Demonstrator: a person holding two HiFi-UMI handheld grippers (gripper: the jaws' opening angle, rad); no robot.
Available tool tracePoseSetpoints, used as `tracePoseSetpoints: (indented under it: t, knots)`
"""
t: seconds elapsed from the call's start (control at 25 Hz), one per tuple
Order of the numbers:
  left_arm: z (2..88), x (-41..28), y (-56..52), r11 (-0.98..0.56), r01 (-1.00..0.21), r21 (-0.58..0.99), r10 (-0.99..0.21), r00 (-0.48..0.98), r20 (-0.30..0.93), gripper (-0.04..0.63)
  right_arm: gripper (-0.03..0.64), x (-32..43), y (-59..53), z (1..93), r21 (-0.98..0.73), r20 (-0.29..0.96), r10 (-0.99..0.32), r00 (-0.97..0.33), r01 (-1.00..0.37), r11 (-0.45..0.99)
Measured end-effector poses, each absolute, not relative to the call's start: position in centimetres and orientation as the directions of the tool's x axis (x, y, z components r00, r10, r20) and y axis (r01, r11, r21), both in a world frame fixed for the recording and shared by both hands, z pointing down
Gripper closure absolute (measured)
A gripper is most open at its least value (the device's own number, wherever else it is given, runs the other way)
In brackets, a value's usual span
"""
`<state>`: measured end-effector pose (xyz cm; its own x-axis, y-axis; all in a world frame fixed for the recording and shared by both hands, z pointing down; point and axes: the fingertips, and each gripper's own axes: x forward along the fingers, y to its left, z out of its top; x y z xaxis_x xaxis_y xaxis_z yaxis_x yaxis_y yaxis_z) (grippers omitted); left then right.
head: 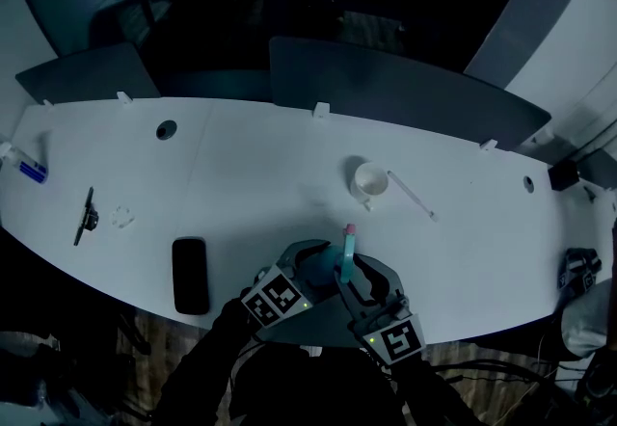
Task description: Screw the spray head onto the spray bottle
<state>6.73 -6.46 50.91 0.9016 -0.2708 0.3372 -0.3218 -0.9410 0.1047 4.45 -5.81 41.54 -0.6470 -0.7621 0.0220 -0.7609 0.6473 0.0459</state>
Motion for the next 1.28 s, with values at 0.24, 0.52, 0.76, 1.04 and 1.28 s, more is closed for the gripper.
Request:
tracePoseSetpoints:
  t: [0.24, 0.52, 0.76, 1.04, 1.28]
  knots:
    - [51.4, 6.0, -7.0, -0.668, -0.744, -0.017, -0.700, 0.620, 0.355, 0.224, 0.483, 4.3, -5.7, 41.6, 0.056, 0.017, -0.779, -0.626, -0.778, 0.626]
    - [51.7, 5.7, -6.8, -0.910, -0.405, 0.085, -0.344, 0.854, 0.392, 0.161, 0.483, 3.9, -5.6, 41.7, 0.056, 0.026, -0.751, -0.659, -0.750, 0.660]
    - [51.2, 6.2, -6.7, -0.864, -0.497, 0.078, -0.447, 0.829, 0.336, 0.212, 0.483, 4.1, -5.6, 41.6, 0.058, 0.021, -0.767, -0.642, -0.765, 0.642]
    - [51.6, 5.7, -6.9, -0.676, -0.737, -0.010, -0.683, 0.622, 0.383, 0.213, 0.483, 4.0, -5.6, 41.5, 0.052, 0.009, -0.775, -0.631, -0.774, 0.631]
    - [51.5, 5.9, -7.2, -0.891, -0.453, 0.009, -0.413, 0.821, 0.394, 0.135, 0.483, 4.1, -5.6, 41.8, 0.050, 0.026, -0.767, -0.641, -0.766, 0.641]
